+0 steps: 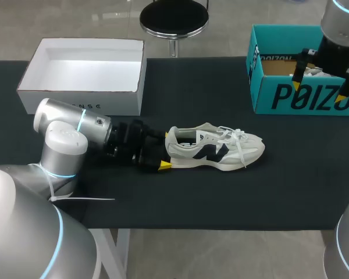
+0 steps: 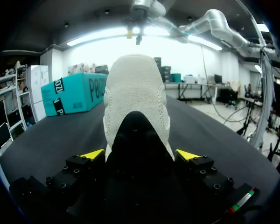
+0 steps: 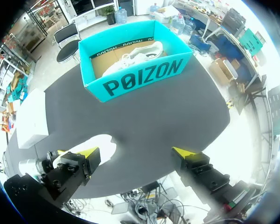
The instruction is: Take the shoe out of the shoebox, open the shoe tongue, remove and reinsert the insole, then place the shoe into the shoebox
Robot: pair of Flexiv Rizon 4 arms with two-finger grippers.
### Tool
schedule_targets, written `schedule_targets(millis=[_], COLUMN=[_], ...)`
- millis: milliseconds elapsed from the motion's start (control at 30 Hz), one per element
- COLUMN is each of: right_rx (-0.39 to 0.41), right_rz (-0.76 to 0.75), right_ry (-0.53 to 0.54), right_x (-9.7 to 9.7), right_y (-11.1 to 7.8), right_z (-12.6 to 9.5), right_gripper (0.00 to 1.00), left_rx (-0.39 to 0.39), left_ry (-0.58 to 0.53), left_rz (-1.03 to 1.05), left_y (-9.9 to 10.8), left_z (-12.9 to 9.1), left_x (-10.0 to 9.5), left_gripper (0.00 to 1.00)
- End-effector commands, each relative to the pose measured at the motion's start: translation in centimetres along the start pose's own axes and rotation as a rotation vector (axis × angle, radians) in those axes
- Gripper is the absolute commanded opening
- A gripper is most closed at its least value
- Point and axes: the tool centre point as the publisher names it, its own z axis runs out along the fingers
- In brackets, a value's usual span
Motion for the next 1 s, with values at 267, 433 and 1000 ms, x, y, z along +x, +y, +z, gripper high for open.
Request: schedule_targets(millis=[267,433,1000], right_rx=[-0.002,-0.002,0.017], right_rz=[-0.034,-0.072,-0.121], right_ry=[-0.036,-0.142,-0.407], right_x=[2.5,7.0,15.3], right_y=[-1.7,-4.4,-8.4], right_z=[0.0,0.3,3.4], right_gripper=[1.0,1.0,1.0], left_rx=[-0.001,-0.001,-0.001], left_ry=[0.001,0.001,0.001], left_rz=[0.0,0.0,0.0], left_y=[0.1,0.1,0.1], left_z=[0.2,0.2,0.2], left_x=[-0.2,-0.2,-0.2], left_gripper=[0.0,0.0,0.0])
